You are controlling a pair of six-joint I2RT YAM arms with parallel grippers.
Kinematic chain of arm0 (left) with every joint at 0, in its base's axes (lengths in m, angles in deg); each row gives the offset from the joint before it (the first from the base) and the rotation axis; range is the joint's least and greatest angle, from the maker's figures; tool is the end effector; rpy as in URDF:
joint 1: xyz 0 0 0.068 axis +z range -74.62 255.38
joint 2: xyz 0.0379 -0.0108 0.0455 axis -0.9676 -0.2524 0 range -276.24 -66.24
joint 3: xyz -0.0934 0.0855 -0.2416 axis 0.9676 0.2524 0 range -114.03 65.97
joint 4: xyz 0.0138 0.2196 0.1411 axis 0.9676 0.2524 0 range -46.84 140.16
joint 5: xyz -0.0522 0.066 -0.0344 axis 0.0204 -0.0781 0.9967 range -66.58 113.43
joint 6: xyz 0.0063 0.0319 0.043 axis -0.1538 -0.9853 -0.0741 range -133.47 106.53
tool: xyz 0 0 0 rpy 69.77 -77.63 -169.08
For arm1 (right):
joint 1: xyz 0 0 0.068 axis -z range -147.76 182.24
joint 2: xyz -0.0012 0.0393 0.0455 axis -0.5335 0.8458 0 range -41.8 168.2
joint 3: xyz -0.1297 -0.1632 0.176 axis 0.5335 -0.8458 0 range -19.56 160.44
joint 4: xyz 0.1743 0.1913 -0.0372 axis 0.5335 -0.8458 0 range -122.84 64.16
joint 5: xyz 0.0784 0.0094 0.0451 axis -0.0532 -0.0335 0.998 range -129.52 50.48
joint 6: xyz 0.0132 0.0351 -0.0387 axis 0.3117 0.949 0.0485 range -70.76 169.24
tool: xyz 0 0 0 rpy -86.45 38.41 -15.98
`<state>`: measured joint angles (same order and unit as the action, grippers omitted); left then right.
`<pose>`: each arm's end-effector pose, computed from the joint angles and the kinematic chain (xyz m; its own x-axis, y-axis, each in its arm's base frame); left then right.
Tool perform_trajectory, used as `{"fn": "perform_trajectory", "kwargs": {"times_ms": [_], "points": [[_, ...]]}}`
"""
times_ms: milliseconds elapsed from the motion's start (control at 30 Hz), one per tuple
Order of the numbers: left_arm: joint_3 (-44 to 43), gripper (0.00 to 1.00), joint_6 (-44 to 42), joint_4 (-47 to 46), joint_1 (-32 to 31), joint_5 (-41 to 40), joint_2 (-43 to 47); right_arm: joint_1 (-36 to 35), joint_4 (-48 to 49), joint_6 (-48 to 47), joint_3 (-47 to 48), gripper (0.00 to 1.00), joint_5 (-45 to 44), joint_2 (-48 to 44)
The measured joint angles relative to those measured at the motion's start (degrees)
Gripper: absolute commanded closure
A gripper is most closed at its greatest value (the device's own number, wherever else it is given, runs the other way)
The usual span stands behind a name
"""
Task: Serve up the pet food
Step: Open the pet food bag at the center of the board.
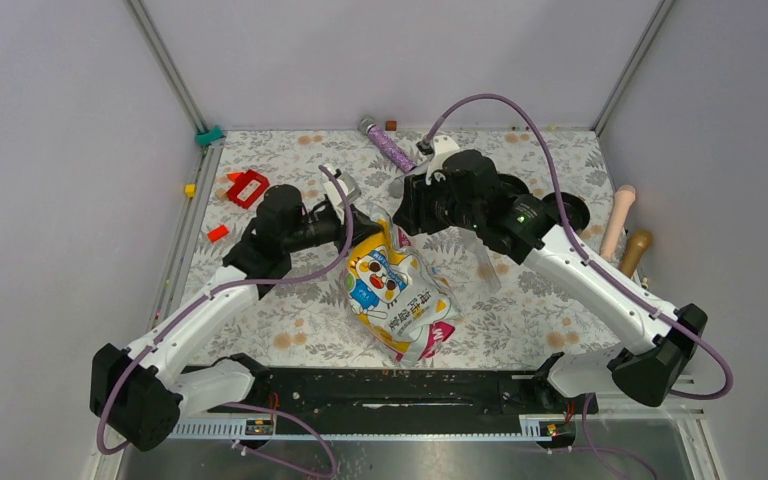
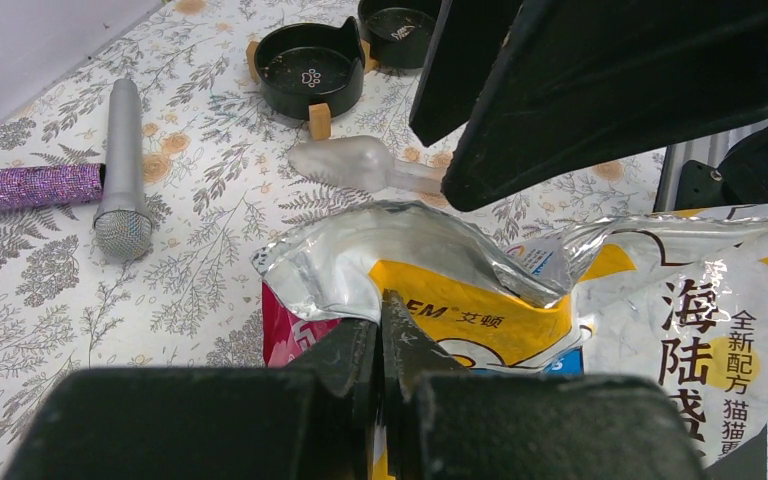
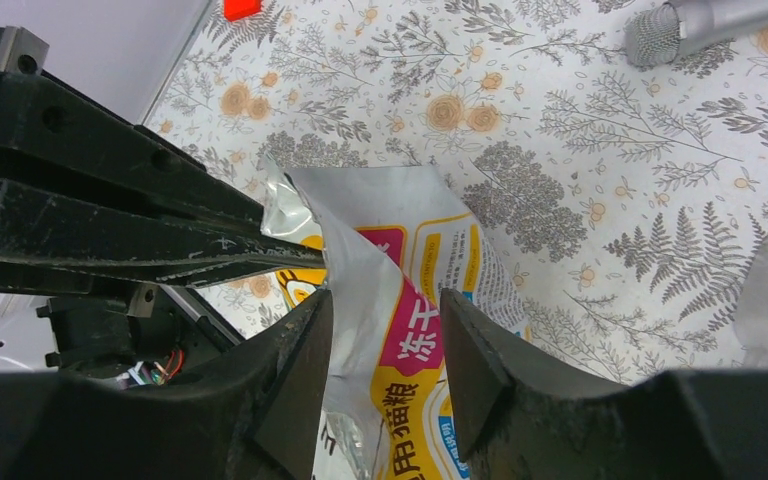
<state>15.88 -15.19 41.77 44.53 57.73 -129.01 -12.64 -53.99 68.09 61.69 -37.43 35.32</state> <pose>0.2067 -0.1467 0.3327 -0.1411 0.1131 -0.9835 0.9027 0.4226 -0.0809 0.2125 0.2135 0.4038 -0.5084 -0.0506 -0.8597 -0.5965 0.7407 0.3091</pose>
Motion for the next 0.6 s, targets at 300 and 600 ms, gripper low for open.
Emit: {"fn": "perform_trajectory", "kwargs": {"times_ms": [300,600], "points": [[-0.02,1.0,-0.28,0.04,0.0,-0.07,0.02,-0.02,0.0,1.6,1.92,0.49,0.5,1.09],[-0.02,1.0,-0.76,0.13,0.0,-0.07,0.02,-0.24,-2.25,2.45,2.95,0.5,0.31,2.82]]}}
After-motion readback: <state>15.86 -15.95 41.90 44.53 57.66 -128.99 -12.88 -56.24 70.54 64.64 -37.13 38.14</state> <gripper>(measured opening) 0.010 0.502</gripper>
